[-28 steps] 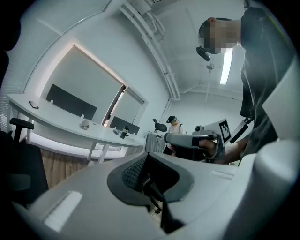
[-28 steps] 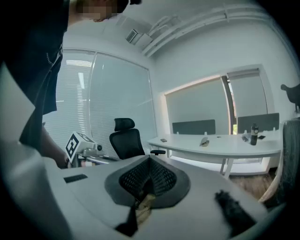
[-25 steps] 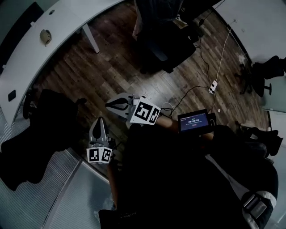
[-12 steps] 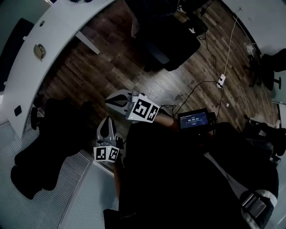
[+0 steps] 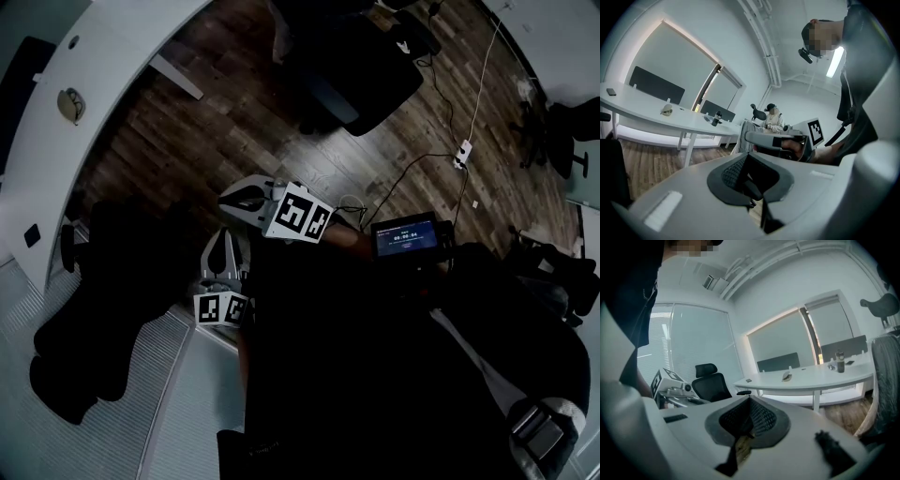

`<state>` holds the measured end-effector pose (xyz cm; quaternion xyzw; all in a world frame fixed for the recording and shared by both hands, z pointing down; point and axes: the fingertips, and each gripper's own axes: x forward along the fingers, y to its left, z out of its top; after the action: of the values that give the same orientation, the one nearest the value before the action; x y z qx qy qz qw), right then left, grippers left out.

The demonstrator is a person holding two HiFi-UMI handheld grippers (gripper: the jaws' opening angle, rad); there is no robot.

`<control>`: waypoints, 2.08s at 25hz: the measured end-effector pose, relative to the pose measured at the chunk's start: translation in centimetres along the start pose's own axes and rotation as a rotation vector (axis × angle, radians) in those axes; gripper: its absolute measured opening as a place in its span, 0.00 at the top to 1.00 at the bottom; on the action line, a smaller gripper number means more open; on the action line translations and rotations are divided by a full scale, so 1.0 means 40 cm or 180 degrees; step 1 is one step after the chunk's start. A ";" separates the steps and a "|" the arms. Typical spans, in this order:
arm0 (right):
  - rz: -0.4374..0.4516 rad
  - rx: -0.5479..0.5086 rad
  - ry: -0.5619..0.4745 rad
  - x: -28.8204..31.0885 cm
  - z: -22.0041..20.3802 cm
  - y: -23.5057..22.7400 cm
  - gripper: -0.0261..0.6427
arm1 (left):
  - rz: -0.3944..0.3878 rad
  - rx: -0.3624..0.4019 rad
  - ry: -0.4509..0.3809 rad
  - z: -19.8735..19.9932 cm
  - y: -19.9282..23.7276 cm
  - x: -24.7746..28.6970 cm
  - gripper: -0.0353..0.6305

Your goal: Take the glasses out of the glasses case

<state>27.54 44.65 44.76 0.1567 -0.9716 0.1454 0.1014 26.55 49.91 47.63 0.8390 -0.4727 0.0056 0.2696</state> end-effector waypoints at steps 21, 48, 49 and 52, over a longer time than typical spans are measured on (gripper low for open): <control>0.0127 -0.0640 0.0293 0.283 0.115 0.015 0.95 | -0.0016 -0.0120 -0.0332 0.123 0.331 -0.057 0.94; 0.0726 -0.0549 0.0472 0.539 0.146 -0.018 0.95 | 0.0709 -0.0403 -0.0599 0.217 0.572 -0.127 0.94; 0.0729 -0.0544 0.0473 0.541 0.148 -0.034 0.95 | 0.0695 -0.0395 -0.0586 0.224 0.577 -0.107 0.94; 0.0742 -0.0540 0.0472 0.539 0.159 -0.087 0.95 | 0.0667 -0.0337 -0.0513 0.259 0.580 -0.040 0.94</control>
<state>7.67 33.57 44.89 0.0226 -0.9819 0.0848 0.1681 4.66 37.00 48.73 0.7674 -0.5774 -0.0587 0.2727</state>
